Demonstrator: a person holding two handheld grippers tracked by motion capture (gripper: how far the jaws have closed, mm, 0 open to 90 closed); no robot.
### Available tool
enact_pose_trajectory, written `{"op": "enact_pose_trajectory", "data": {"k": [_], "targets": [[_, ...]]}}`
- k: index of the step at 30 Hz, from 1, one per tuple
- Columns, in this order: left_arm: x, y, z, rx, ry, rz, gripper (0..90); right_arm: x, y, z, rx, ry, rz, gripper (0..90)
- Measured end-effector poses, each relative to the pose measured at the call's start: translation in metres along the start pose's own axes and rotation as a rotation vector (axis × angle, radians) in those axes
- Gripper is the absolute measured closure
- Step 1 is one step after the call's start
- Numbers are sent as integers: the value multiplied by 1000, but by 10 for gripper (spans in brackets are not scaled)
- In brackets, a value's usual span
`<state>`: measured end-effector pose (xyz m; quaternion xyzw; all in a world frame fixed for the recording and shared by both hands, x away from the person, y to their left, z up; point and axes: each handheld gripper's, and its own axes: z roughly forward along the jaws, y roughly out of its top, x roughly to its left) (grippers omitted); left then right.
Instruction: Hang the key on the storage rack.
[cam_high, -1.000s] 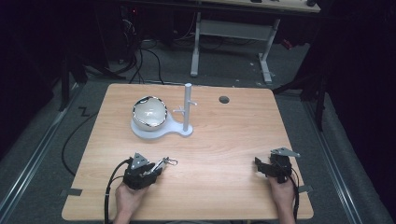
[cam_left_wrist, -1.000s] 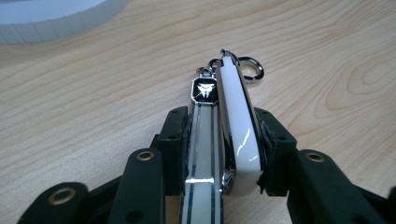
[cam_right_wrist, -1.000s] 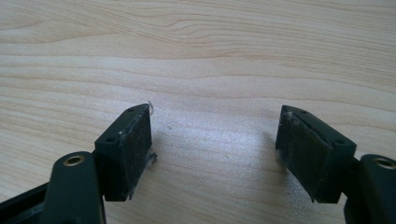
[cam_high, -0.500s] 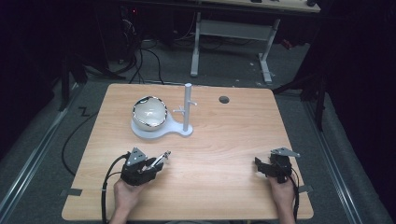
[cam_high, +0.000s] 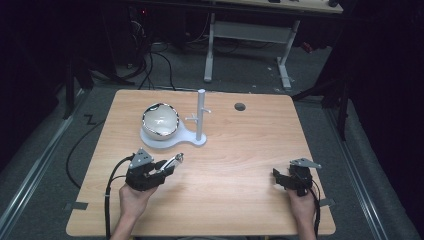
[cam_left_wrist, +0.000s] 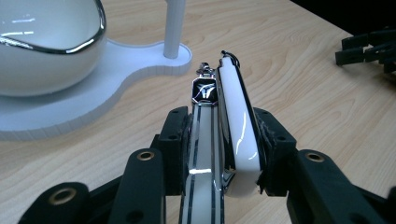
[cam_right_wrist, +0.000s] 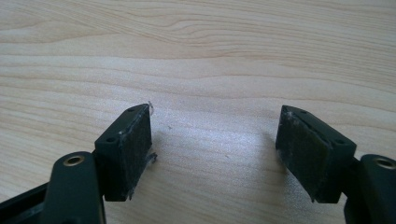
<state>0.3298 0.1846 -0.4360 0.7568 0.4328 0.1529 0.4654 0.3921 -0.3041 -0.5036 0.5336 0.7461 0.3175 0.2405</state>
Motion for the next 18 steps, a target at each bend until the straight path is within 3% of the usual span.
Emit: {"op": "enact_pose_trajectory", "data": {"k": [18], "targets": [[9, 40, -11, -59, -9, 7, 608, 0, 0, 0, 0, 1, -1, 271]]}}
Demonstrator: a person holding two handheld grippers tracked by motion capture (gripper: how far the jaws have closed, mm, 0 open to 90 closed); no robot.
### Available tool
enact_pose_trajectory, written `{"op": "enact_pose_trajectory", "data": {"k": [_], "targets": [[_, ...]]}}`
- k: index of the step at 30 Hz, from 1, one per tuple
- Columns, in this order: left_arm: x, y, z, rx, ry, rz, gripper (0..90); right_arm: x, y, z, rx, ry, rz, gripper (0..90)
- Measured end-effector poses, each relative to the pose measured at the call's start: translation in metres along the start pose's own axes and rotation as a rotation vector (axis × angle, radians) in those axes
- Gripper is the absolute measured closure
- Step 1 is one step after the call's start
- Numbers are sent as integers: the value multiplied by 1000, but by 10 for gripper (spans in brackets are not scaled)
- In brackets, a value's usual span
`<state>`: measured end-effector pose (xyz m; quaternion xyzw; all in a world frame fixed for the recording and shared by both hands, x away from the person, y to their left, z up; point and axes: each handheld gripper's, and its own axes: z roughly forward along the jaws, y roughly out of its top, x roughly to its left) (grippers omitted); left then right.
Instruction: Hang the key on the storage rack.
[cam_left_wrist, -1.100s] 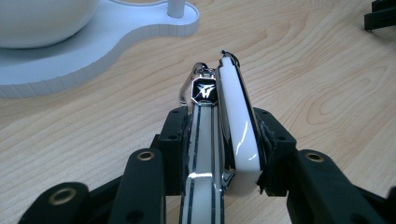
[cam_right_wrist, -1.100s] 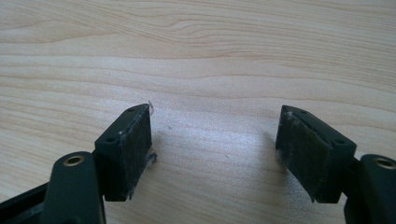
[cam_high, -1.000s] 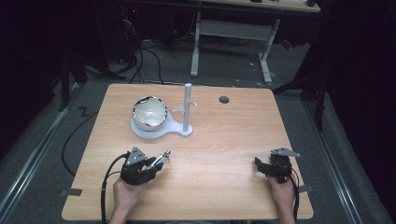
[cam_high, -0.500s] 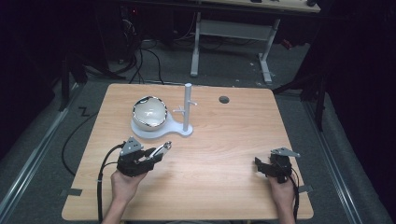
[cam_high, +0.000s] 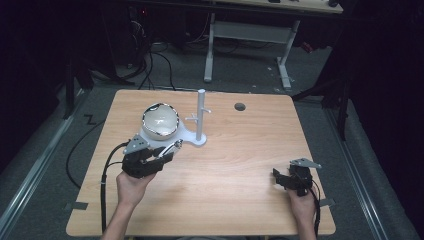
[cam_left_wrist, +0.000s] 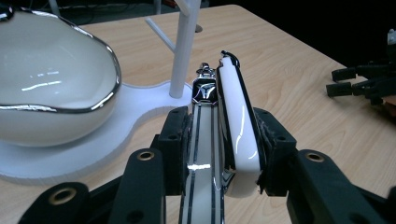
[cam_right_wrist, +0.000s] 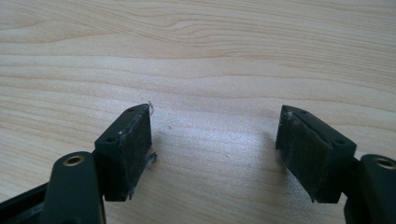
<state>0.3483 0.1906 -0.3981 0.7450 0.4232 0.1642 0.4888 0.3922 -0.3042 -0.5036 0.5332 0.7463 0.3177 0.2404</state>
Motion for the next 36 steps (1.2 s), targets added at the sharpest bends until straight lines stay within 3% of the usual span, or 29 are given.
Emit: {"op": "enact_pose_trajectory", "data": {"k": [13, 36], "targets": [[15, 29, 8, -28, 10, -38, 607, 0, 0, 0, 0, 1, 0, 271], [22, 56, 22, -30, 43, -54, 607, 0, 0, 0, 0, 1, -1, 271]]}}
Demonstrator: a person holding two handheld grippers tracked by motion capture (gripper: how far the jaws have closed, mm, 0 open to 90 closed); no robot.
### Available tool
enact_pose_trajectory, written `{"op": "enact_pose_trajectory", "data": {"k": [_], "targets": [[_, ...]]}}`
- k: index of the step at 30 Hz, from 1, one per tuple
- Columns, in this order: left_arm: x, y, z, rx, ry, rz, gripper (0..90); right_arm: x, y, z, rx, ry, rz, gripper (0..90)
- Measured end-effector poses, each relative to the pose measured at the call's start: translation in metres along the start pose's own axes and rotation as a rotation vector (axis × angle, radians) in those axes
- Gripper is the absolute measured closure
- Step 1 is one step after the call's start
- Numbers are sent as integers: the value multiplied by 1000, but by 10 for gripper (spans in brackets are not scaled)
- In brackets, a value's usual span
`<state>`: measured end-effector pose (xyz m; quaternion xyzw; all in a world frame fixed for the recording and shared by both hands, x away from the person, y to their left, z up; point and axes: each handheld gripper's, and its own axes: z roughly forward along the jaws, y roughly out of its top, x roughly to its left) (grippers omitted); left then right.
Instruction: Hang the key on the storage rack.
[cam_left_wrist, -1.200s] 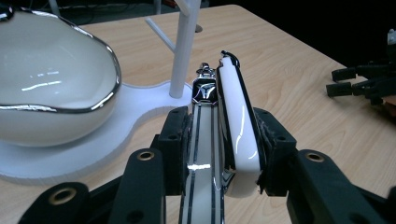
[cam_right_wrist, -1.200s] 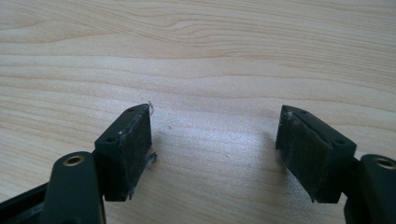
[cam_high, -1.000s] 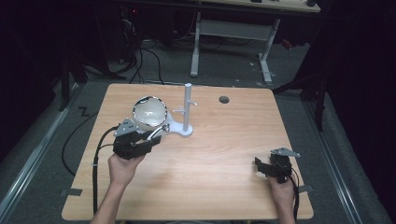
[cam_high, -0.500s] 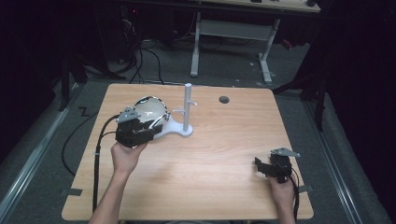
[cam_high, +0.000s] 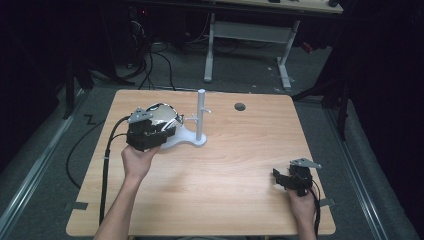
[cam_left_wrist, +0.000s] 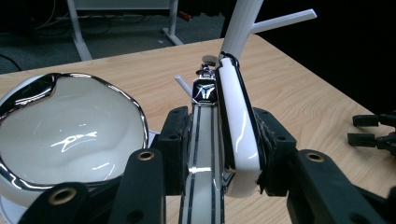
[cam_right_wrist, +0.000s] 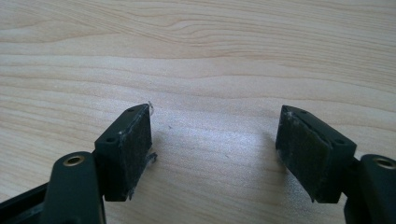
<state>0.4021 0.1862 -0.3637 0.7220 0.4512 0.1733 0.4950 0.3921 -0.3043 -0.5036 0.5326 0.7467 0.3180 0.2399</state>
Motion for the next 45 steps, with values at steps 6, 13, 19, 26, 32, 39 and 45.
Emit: {"op": "enact_pose_trajectory", "data": {"k": [6, 13, 19, 26, 32, 39, 45], "targets": [[-1, 4, 4, -6, -6, -8, 607, 0, 0, 0, 0, 0, 0, 271], [-4, 7, 7, -10, -10, -1, 607, 0, 0, 0, 0, 0, -1, 271], [-9, 10, 9, -3, -20, 15, 607, 0, 0, 0, 0, 1, 0, 271], [-13, 10, 12, -2, -24, 22, 607, 0, 0, 0, 0, 1, -1, 271], [-15, 9, 15, 9, -27, 29, 607, 0, 0, 0, 0, 1, -1, 271], [-19, 3, 21, 22, -32, 31, 607, 0, 0, 0, 0, 1, -1, 271], [-19, -3, 26, 26, -25, 32, 605, 0, 0, 0, 0, 1, -1, 271]]}}
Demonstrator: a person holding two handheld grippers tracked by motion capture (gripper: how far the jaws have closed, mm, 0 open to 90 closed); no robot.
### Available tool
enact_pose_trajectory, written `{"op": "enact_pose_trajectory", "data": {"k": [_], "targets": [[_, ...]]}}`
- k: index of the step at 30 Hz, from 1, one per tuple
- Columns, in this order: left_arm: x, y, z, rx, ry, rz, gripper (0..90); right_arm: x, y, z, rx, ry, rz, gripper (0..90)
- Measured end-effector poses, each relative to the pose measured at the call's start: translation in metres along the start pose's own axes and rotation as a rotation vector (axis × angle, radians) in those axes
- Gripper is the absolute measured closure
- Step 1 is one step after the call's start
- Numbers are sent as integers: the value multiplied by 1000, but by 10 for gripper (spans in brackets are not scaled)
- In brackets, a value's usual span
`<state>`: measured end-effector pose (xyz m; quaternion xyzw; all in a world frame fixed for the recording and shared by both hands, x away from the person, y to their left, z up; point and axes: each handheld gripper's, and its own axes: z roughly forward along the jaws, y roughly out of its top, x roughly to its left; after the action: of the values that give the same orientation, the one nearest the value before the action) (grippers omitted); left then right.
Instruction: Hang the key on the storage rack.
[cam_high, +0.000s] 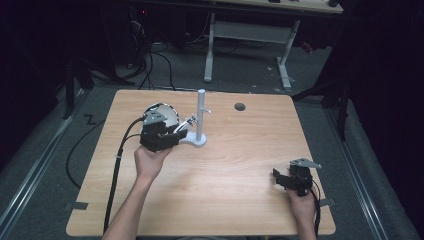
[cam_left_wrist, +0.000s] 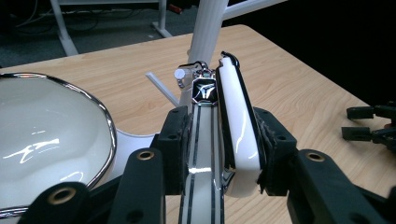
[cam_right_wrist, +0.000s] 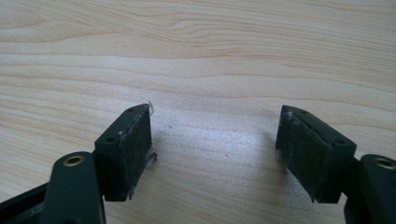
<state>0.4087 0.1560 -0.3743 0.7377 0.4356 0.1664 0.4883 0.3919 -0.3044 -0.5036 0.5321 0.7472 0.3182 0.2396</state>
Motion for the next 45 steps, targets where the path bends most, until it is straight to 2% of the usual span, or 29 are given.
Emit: {"op": "enact_pose_trajectory", "data": {"k": [4, 13, 16, 36, 41, 45], "targets": [[-1, -2, 2, 2, 11, 13, 605, 0, 0, 0, 0, 0, 0, 271], [-2, -11, 7, 7, 15, 5, 604, 0, 0, 0, 0, 0, 0, 271], [-3, -13, 9, 16, 27, 20, 604, 0, 0, 0, 0, 0, -1, 271], [2, -27, 19, 37, 54, 7, 603, 0, 0, 0, 0, 0, 0, 271], [-1, -30, 25, 61, 87, 48, 602, 0, 0, 0, 0, 1, -1, 271], [-1, -32, 29, 73, 84, 48, 601, 0, 0, 0, -1, 2, -3, 271]]}}
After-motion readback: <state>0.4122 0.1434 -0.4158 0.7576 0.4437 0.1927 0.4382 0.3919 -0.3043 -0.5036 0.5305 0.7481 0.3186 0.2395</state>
